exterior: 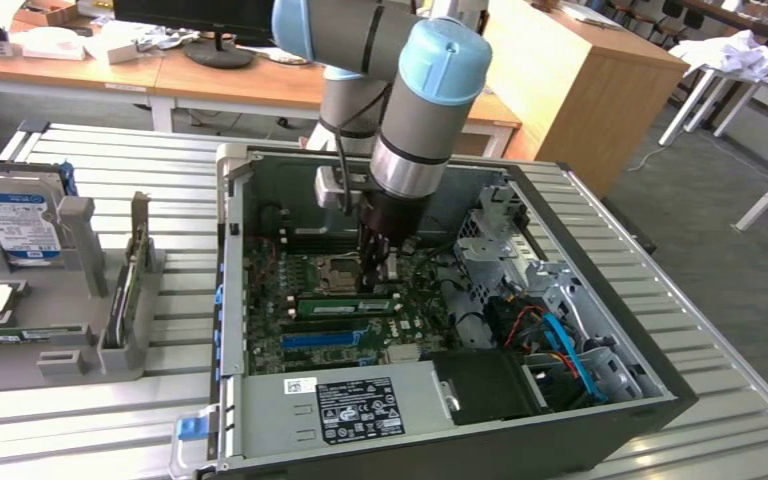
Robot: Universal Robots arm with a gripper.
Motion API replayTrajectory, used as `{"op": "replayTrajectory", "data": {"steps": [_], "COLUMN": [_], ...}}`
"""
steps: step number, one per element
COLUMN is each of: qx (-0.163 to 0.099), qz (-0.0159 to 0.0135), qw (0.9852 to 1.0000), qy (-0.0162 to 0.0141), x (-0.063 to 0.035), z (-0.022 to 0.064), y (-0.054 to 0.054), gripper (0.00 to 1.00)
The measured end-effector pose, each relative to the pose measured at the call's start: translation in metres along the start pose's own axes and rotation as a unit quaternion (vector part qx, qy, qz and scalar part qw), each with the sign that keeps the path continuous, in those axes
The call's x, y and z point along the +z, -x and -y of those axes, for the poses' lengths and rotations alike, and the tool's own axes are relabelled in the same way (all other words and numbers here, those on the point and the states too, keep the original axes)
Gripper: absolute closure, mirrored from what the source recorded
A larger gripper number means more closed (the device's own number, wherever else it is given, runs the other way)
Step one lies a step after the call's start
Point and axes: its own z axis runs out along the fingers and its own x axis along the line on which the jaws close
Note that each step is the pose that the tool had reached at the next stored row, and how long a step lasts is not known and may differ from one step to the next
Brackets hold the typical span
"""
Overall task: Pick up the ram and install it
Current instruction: 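Press down the ram until it locks into place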
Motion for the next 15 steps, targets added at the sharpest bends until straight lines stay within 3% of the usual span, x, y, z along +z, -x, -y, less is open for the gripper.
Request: {"op": "replayTrajectory", "data": {"steps": [7, 11, 15], "qx": [0.0, 0.0, 0.0], "qz": [-0.0022, -0.0024, -0.0024], "qw": [1.0, 1.0, 1.0], "qy": [0.0001, 0.0, 0.0], "x": [0.0004, 0.0005, 0.0007], "z": [-0.0101, -0.0104, -0.016], "y": [0.002, 0.002, 0.002], "gripper": [0.89, 0.89, 0.89]}}
